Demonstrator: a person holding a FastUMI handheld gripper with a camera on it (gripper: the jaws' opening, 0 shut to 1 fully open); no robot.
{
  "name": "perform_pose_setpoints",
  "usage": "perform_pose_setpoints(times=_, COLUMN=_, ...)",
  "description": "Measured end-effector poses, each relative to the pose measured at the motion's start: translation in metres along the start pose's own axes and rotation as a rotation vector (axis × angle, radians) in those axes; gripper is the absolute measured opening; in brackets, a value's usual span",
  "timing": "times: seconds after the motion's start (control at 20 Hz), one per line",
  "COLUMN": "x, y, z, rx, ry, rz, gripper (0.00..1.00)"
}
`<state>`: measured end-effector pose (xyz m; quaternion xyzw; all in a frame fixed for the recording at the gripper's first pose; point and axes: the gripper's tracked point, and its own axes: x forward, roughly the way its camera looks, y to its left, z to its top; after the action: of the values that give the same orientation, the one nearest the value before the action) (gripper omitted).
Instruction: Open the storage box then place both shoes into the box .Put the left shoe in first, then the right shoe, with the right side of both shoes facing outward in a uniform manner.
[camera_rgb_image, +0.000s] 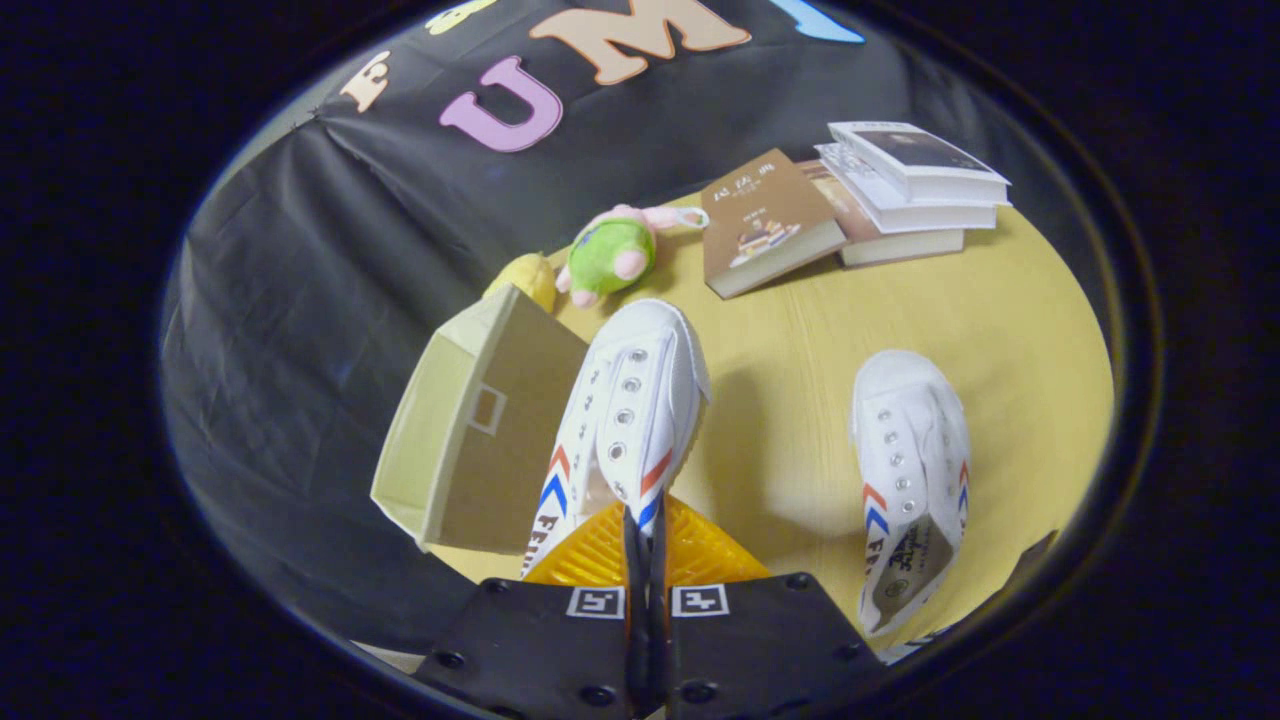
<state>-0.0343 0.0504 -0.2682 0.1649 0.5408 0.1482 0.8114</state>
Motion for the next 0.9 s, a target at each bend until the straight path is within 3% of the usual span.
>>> perform_pose_setpoints(times=0.5, x=0.009, y=0.129, z=0.049, rx=-0.061, ry=-0.049, rz=0.127, gripper=0.03)
perform_pose_setpoints(times=0.9, x=0.075, y=0.186, z=0.013, rx=-0.131, ry=0.041, rz=0.122, gripper=0.04)
